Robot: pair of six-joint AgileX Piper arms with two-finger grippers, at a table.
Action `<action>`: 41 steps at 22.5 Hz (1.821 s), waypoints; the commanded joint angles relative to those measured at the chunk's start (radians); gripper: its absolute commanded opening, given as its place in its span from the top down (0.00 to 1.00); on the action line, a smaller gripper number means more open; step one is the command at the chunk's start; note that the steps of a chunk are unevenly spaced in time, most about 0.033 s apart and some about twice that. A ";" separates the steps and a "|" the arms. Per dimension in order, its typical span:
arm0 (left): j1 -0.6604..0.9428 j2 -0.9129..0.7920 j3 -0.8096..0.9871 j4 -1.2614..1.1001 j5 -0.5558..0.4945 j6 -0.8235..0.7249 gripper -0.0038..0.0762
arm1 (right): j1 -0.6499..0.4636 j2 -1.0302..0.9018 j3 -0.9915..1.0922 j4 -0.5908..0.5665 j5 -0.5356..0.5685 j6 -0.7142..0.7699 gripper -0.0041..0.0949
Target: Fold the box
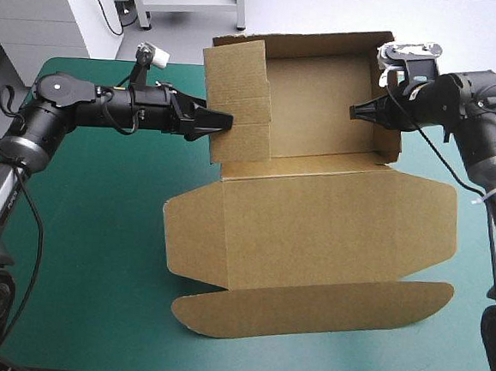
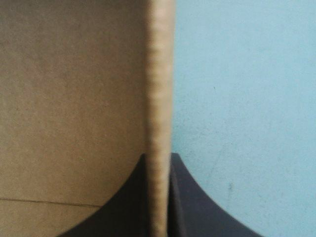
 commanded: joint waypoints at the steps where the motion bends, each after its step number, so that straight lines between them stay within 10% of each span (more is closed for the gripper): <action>1: -0.070 -0.040 -0.109 0.105 -0.108 -0.165 0.19 | -0.004 -0.042 -0.029 0.022 -0.087 0.027 0.97; 18: -0.320 0.026 -0.353 0.907 -0.244 -0.907 0.26 | -0.004 -0.042 -0.029 0.107 -0.153 -0.029 0.97; 21: -0.319 0.030 -0.353 0.927 -0.248 -0.948 0.36 | -0.004 -0.042 -0.029 0.105 -0.155 -0.029 0.97; 27: -0.319 0.030 -0.353 0.934 -0.246 -0.910 0.93 | -0.004 -0.042 -0.029 0.086 -0.102 -0.029 0.97; 41: -0.319 0.228 -0.348 0.978 -0.062 -0.834 0.96 | -0.004 0.156 -0.029 0.102 0.128 -0.076 0.97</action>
